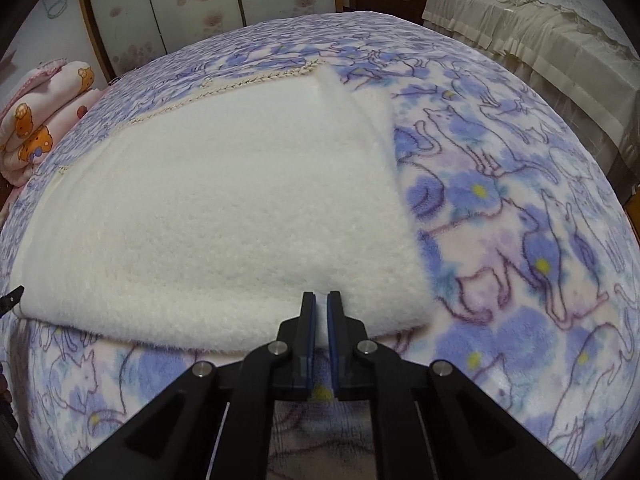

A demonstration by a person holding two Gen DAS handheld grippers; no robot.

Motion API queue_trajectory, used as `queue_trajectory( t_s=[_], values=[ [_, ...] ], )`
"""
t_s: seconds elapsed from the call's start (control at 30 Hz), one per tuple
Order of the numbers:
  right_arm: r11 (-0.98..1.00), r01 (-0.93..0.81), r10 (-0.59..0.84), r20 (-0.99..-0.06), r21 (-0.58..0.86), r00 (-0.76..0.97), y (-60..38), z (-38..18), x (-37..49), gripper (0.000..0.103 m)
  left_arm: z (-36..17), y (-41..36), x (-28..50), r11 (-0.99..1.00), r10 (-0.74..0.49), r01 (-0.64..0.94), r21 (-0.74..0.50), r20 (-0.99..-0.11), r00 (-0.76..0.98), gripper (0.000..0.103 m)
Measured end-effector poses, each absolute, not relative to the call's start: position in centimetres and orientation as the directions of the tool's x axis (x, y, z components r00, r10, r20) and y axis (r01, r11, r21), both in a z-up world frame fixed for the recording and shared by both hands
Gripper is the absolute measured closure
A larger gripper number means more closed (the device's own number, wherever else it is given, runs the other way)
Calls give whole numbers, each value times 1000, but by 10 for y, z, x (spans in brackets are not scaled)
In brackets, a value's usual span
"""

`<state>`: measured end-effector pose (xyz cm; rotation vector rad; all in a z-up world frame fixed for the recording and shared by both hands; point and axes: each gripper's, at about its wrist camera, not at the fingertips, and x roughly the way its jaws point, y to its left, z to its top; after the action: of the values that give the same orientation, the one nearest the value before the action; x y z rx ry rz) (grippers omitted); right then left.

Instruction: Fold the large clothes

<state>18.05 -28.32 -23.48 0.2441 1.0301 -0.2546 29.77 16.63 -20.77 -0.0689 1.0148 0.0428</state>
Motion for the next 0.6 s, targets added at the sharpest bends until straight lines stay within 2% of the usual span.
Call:
queue_trajectory(
  t_s=[0.3, 0.4, 0.53, 0.6],
  values=[
    [920, 390, -134, -901, 42, 413, -279, -234, 190, 97, -207, 165, 301, 997, -2, -67, -41, -869, 495, 38],
    [915, 403, -146, -913, 22, 381, -276, -233, 193, 97, -206, 164, 304, 997, -17, -61, -51, -887, 461, 32],
    [921, 388, -163, -937, -32, 309, -266, -227, 195, 96, -202, 164, 302, 994, -37, -78, -73, -919, 393, 18],
    [922, 388, -125, -949, -2, 291, -262, -221, 191, 95, -199, 166, 298, 990, -64, -93, -103, -934, 352, 17]
  ],
)
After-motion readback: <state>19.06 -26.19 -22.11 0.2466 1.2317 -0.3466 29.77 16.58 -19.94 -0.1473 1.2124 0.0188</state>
